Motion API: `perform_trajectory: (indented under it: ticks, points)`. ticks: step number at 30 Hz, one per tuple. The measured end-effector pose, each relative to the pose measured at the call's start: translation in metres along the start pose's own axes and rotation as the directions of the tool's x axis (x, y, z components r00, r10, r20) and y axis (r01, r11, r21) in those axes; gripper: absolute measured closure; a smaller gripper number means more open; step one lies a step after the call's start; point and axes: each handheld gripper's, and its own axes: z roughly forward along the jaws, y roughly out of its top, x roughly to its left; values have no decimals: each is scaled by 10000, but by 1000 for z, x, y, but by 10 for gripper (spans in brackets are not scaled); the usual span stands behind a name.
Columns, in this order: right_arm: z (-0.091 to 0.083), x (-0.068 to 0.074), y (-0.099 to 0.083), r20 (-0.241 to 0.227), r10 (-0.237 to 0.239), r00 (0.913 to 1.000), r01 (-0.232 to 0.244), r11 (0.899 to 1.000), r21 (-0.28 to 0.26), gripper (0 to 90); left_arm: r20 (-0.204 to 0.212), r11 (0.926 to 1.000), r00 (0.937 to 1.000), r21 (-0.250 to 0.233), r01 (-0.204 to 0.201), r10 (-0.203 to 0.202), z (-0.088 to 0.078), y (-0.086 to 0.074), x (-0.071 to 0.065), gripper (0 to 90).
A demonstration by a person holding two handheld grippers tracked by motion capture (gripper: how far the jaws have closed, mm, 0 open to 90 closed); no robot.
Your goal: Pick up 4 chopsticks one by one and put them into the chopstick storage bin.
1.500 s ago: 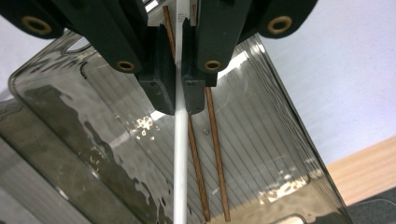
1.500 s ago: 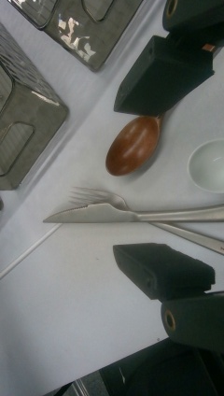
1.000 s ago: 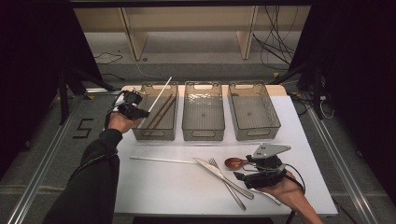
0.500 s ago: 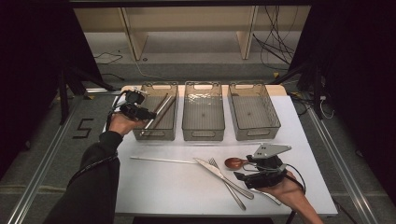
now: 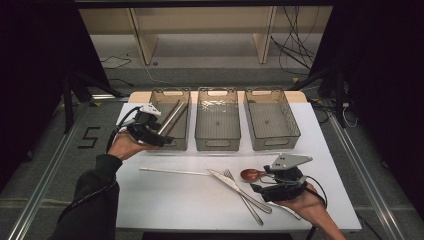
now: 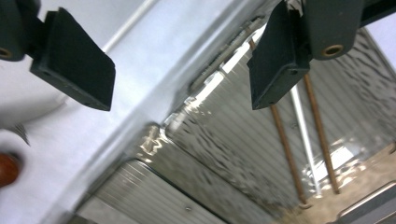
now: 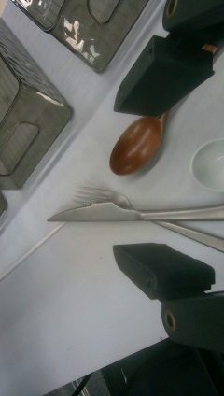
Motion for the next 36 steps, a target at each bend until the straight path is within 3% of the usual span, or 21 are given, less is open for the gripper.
perform_trajectory:
  ticks: [7,10,17,19,24,28,31,36]
  points:
    - [0,0,0,-13,-5,10000,5,10000,-46,269,250,9943,9954,504,-940,928,-1,-1,-19,182]
    - [-1,0,0,-17,-6,10000,6,10000,-52,269,328,9871,9907,868,-1345,1321,1,-2,-25,170]
    - [-1,1,0,-9,-10,10000,10,10000,-57,269,431,9752,9866,1503,-1623,1575,6,-4,-34,168]
    - [-1,0,0,-4,-9,10000,9,10000,-56,269,431,9774,9885,1490,-1498,1449,8,-5,-36,166]
    - [-1,1,0,-4,-4,10000,4,10000,-63,269,477,9702,9851,1718,-1708,1650,10,-9,-37,165]
    - [0,1,0,-5,-30,10000,30,10000,-24,269,531,9683,9865,1901,-1620,1547,12,-13,-36,165]
    - [-1,1,0,-8,-39,10000,39,10000,-27,269,567,9567,9843,2317,-1761,1674,14,-16,-35,166]
    - [0,1,0,-14,-17,10000,17,10000,-15,269,806,9537,9850,2493,-1684,1528,17,-21,-33,164]
